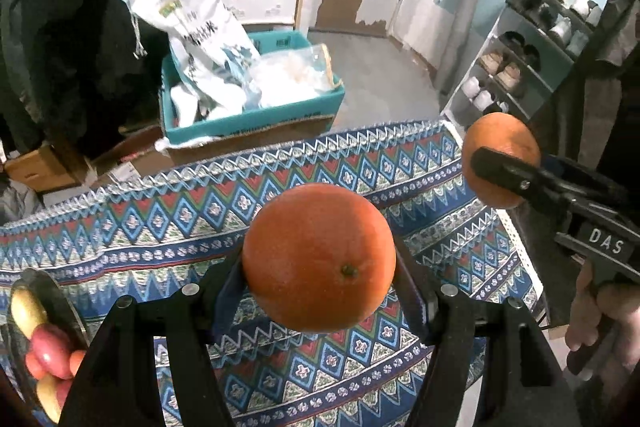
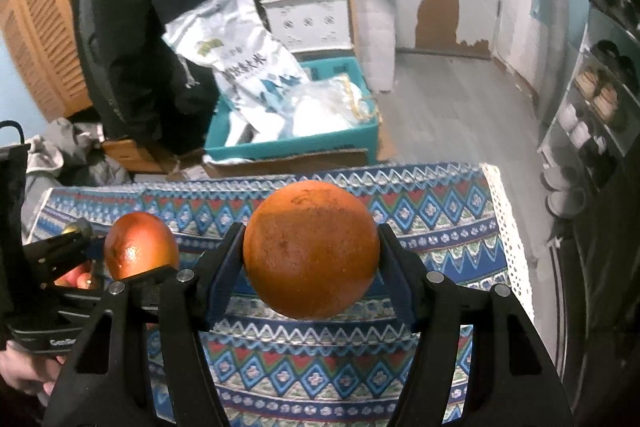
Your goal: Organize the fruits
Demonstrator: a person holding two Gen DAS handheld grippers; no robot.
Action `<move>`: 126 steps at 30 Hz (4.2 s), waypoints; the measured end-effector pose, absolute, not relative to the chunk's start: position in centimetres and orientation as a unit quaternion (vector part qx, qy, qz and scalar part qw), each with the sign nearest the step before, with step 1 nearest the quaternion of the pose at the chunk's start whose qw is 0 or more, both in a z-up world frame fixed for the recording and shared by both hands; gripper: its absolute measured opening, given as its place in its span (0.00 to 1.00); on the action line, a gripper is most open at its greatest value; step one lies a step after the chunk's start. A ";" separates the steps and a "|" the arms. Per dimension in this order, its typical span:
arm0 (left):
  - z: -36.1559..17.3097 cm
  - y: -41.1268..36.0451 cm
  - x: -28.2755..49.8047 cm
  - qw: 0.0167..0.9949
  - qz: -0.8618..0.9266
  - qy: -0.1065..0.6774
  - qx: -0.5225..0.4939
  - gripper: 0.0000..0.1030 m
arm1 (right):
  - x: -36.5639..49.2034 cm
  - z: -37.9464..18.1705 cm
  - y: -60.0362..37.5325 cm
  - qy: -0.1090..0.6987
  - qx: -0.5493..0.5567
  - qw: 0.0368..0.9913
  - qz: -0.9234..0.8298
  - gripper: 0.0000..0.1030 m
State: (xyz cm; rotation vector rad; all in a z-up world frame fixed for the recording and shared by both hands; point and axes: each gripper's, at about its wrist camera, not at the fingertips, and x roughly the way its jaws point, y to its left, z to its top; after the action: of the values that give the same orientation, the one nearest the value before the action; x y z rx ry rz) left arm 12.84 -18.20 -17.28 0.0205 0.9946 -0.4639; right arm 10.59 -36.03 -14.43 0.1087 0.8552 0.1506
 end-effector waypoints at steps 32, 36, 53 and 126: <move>-11.1 -5.1 6.8 0.889 -0.163 0.428 -0.032 0.67 | 8.9 -10.3 -22.2 0.383 0.004 0.899 0.214 0.63; -11.4 -2.4 5.8 0.892 -0.146 0.426 -0.038 0.67 | 8.9 -10.6 -20.0 0.387 -0.002 0.892 0.233 0.63; -13.7 7.4 3.9 0.897 -0.075 0.430 -0.076 0.67 | 9.7 -12.1 -10.5 0.406 -0.036 0.864 0.294 0.63; -19.2 14.4 5.0 0.866 0.010 0.488 -0.109 0.73 | 11.2 -15.0 -1.2 0.452 -0.053 0.825 0.334 0.69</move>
State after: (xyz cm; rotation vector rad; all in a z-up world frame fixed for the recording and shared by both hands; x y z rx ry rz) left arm 4.99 14.41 -19.19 -0.2277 1.0218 0.0203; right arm 11.18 -1.16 -15.03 -0.1125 0.9604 0.7100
